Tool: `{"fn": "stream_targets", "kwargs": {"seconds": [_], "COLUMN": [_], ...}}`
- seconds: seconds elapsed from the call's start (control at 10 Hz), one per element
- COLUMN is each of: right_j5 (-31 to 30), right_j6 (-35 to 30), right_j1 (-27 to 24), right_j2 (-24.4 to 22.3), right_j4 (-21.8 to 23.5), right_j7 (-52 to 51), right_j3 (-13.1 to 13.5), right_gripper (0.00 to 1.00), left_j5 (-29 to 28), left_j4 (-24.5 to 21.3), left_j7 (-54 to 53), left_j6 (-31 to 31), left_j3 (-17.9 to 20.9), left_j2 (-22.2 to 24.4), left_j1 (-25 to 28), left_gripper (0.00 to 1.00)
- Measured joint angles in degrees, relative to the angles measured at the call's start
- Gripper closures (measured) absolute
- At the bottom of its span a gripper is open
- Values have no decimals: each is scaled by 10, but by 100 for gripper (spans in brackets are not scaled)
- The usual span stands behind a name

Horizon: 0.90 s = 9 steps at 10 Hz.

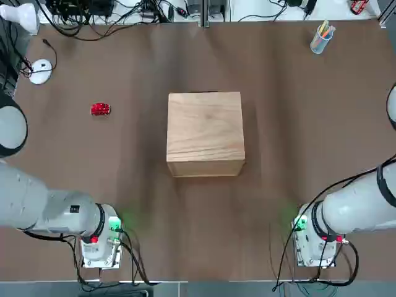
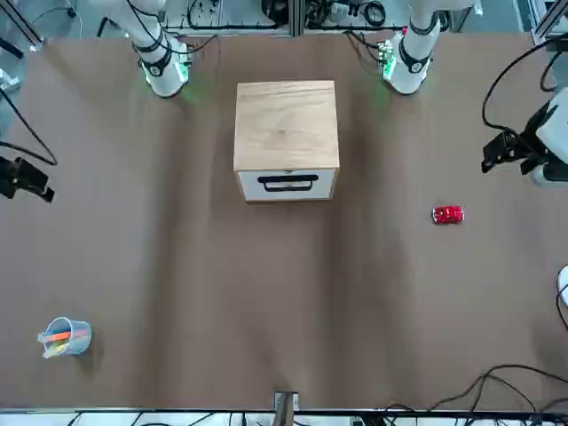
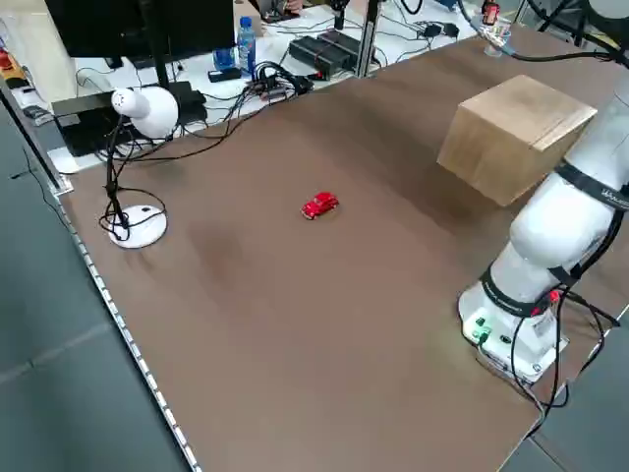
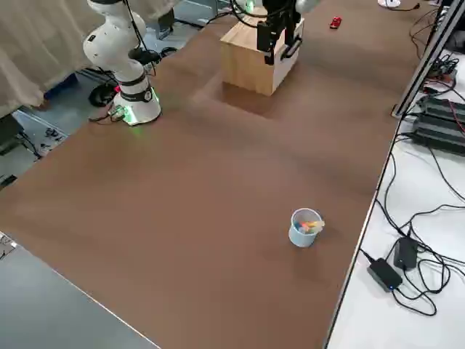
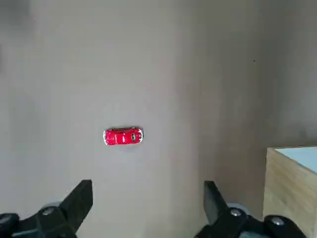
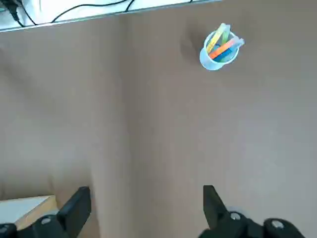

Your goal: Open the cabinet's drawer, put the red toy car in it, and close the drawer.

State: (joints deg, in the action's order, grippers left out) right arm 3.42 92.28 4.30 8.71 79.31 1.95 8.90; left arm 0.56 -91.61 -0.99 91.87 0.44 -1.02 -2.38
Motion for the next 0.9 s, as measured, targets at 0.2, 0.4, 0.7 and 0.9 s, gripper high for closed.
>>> {"fn": "stream_targets", "kwargs": {"seconds": [0.2, 0.4, 0.7, 0.9], "right_j5": [-19, -24, -24, -24], "right_j6": [1, 1, 0, 0], "right_j1": [-3, -3, -1, 4], "right_j2": [1, 1, 3, 8], "right_j4": [0, 0, 0, 0], "right_j7": [0, 0, 0, 0], "right_j3": [-13, -18, -22, -25], "right_gripper": [0, 0, 0, 0], "left_j5": [0, 0, 0, -1], "left_j4": [0, 0, 2, 3], "left_j7": [0, 0, 8, 38], "left_j6": [0, 0, 1, 0], "left_j3": [0, 0, -2, -26], "left_j2": [0, 0, 0, 1], "left_j1": [0, 0, 0, -1], "left_gripper": [1, 1, 1, 3]}}
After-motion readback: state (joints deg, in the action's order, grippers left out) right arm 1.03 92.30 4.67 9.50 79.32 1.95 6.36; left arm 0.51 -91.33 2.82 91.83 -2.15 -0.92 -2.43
